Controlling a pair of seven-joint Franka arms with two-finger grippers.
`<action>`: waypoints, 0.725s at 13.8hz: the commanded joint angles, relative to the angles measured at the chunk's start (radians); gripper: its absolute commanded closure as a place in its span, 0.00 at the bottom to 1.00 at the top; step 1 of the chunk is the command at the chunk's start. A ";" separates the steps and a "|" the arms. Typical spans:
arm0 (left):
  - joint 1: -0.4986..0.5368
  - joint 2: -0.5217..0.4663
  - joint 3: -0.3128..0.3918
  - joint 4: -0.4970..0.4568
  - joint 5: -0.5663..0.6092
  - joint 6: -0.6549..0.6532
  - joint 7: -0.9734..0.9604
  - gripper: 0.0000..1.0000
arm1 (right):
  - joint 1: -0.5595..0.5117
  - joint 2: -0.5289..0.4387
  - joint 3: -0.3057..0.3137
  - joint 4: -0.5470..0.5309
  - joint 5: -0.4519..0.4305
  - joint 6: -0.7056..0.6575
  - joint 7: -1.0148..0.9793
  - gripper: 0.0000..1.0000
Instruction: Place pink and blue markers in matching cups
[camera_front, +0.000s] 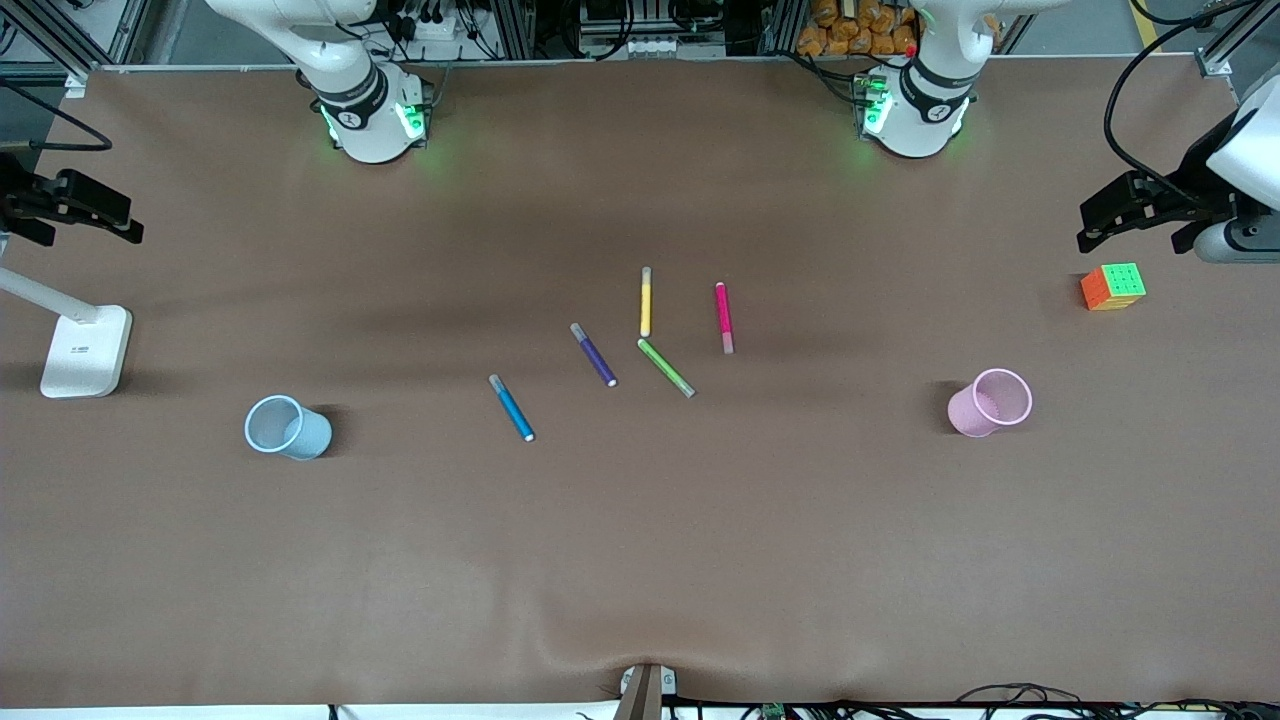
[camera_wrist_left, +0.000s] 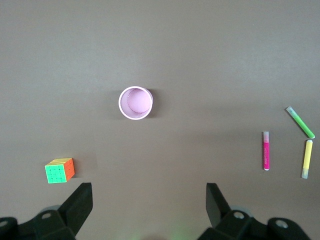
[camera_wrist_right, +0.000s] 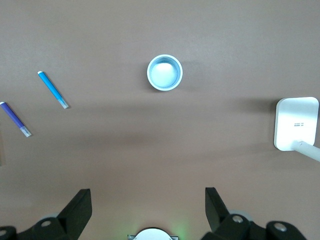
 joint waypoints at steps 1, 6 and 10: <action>0.000 0.001 -0.006 0.012 0.021 -0.016 0.008 0.00 | -0.020 -0.014 0.019 -0.011 -0.012 0.000 0.009 0.00; 0.000 0.004 -0.006 0.006 0.016 -0.016 0.010 0.00 | -0.022 -0.014 0.019 -0.011 -0.012 -0.003 0.007 0.00; -0.004 0.008 -0.006 -0.008 0.021 -0.056 0.015 0.00 | -0.016 -0.010 0.022 -0.011 -0.010 -0.005 0.005 0.00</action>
